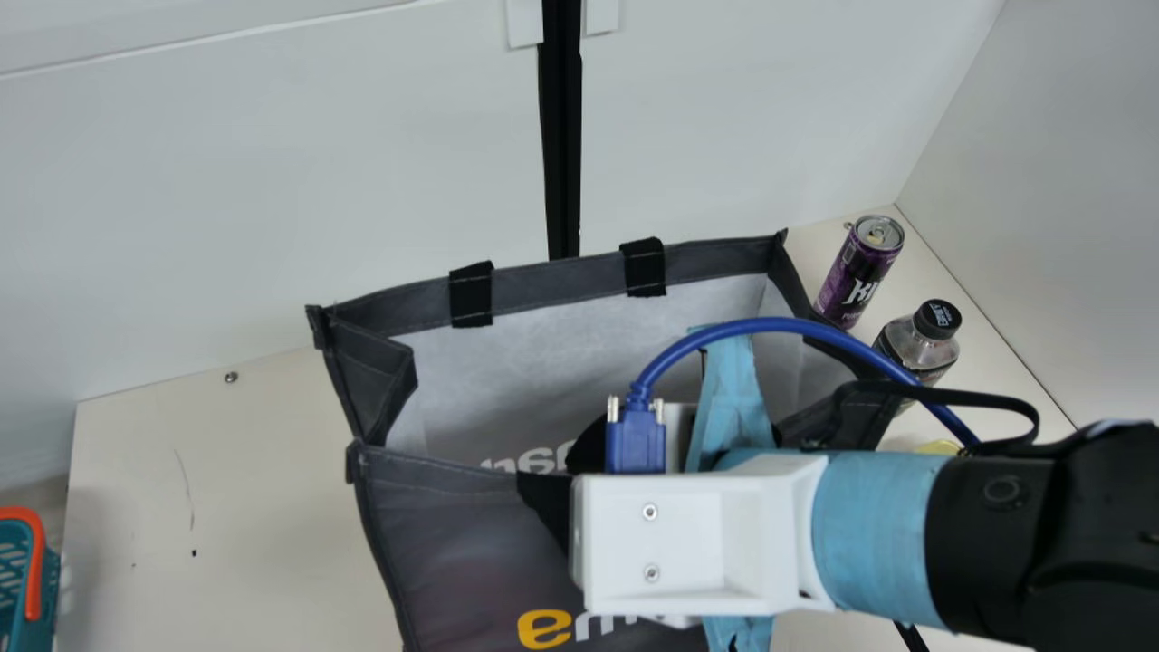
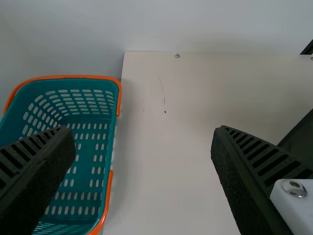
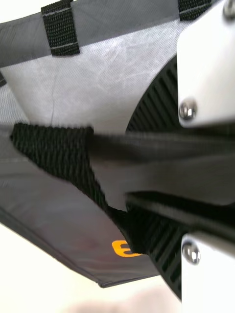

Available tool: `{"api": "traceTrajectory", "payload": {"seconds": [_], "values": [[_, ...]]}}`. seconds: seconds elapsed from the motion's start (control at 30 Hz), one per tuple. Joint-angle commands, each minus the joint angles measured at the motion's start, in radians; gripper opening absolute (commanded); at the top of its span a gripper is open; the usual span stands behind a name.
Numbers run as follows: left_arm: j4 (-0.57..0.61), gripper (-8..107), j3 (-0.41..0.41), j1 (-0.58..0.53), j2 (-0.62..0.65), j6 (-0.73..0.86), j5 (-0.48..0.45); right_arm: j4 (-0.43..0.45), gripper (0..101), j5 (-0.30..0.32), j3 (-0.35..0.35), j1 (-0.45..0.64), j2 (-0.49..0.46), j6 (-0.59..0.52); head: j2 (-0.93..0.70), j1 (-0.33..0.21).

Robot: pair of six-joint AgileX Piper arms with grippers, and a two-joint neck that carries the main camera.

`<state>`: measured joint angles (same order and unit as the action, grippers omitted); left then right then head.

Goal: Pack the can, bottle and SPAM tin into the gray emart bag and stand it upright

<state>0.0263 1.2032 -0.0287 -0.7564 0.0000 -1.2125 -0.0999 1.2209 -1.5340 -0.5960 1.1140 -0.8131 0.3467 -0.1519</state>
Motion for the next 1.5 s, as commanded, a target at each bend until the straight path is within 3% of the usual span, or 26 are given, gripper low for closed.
{"api": "traceTrajectory", "payload": {"seconds": [0.0,0.4,0.97,1.47], "values": [[0.000,90,0.000,0.000,0.000,0.000,0.000,0.002,57,-0.001,0.002,-0.011,-0.003,0.012,0.002,-0.023],[0.000,90,0.000,0.000,0.000,0.000,0.000,0.051,95,-0.001,-0.001,-0.092,-0.030,0.075,0.002,-0.023],[0.000,90,0.000,0.000,0.000,0.000,0.000,0.074,95,-0.001,-0.028,-0.135,-0.069,0.098,0.002,-0.023],[0.000,90,0.000,0.000,0.000,0.000,0.000,0.062,95,-0.001,-0.116,-0.144,-0.092,0.151,0.002,-0.023]]}}
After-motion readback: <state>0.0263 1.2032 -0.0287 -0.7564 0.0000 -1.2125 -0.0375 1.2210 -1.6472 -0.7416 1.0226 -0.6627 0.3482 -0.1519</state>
